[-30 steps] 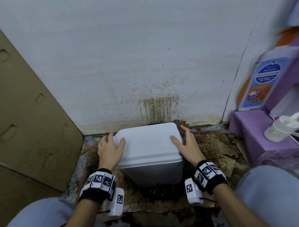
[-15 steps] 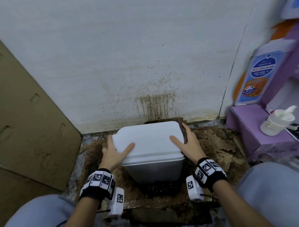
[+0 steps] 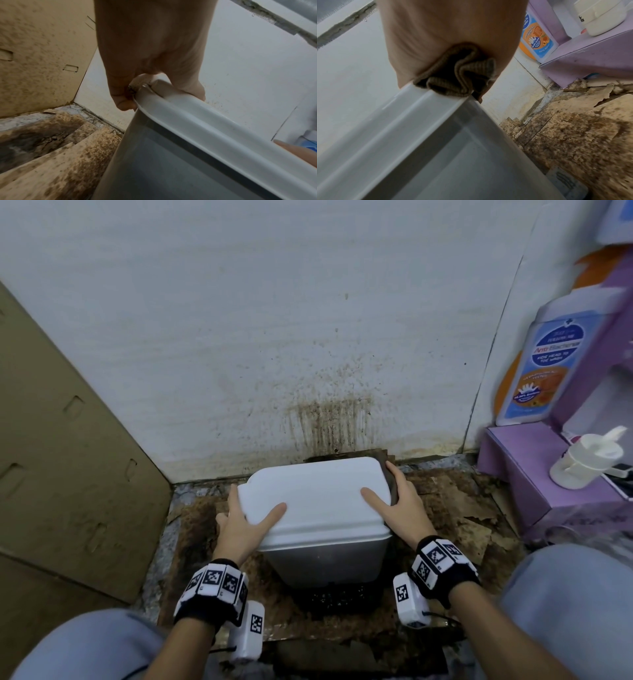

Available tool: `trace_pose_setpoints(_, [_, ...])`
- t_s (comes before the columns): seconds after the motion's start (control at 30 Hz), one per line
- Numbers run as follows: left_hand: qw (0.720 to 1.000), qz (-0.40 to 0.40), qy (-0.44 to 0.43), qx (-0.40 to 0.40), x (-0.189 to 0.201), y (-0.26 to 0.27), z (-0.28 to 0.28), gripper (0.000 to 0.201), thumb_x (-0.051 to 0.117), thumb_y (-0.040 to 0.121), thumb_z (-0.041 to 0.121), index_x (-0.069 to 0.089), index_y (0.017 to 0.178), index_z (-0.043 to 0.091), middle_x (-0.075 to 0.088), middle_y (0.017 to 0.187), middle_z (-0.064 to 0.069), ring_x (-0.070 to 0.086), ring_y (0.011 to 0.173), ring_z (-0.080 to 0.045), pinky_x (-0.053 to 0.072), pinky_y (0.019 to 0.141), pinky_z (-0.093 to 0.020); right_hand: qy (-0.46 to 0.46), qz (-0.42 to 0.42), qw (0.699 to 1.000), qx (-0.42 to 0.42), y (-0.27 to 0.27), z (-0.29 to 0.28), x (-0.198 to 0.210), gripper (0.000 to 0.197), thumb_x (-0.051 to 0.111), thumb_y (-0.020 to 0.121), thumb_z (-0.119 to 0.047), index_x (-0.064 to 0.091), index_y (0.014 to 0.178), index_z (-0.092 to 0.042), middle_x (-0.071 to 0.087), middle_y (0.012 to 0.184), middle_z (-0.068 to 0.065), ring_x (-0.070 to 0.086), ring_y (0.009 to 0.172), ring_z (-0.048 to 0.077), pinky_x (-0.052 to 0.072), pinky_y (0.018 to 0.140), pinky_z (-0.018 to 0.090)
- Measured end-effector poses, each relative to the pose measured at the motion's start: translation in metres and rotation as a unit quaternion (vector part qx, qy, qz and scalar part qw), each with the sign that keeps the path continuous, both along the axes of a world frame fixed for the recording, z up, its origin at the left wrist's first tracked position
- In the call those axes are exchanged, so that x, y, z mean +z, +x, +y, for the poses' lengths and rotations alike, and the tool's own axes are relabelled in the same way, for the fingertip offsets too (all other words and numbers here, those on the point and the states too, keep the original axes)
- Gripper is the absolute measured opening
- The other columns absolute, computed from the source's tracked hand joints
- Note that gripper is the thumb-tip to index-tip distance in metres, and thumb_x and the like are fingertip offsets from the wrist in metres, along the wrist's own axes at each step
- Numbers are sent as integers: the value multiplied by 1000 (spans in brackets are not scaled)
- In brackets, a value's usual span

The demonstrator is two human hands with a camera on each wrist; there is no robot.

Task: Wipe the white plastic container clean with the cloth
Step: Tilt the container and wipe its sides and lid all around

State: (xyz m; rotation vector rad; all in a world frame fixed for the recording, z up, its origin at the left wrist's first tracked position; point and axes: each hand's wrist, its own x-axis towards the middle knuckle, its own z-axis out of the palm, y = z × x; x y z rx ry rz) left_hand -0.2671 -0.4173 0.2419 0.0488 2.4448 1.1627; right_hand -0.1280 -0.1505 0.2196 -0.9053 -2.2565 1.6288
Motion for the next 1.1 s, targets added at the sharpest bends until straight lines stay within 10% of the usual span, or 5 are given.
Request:
trace_pose_setpoints(0.63, [1000, 13, -4, 10, -6, -13, -14, 119, 77, 77, 67, 2, 164, 37, 16, 165, -18, 29, 149, -39, 32, 118, -50, 18, 15, 1000, -18, -13, -16, 6, 82, 67, 86, -61, 24, 154, -44, 32, 158, -1, 31, 146, 25, 33, 114, 50])
trace_pose_setpoints(0.77, [1000, 14, -13, 12, -10, -23, -22, 140, 71, 55, 89, 1, 164, 36, 22, 166, -15, 31, 149, -39, 33, 120, -54, 24, 23, 999, -18, -16, -24, 11, 71, 59, 94, -55, 25, 155, -41, 33, 156, -1, 34, 143, 23, 34, 111, 43])
trace_pose_setpoints(1.1, [998, 62, 8, 18, -19, -32, -39, 135, 66, 44, 99, 31, 156, 33, 44, 154, -10, 47, 137, -34, 43, 113, -52, 30, 53, 998, -23, -26, -44, 21, 60, 50, 101, -45, 28, 156, -36, 36, 153, 0, 32, 144, 20, 31, 112, 39])
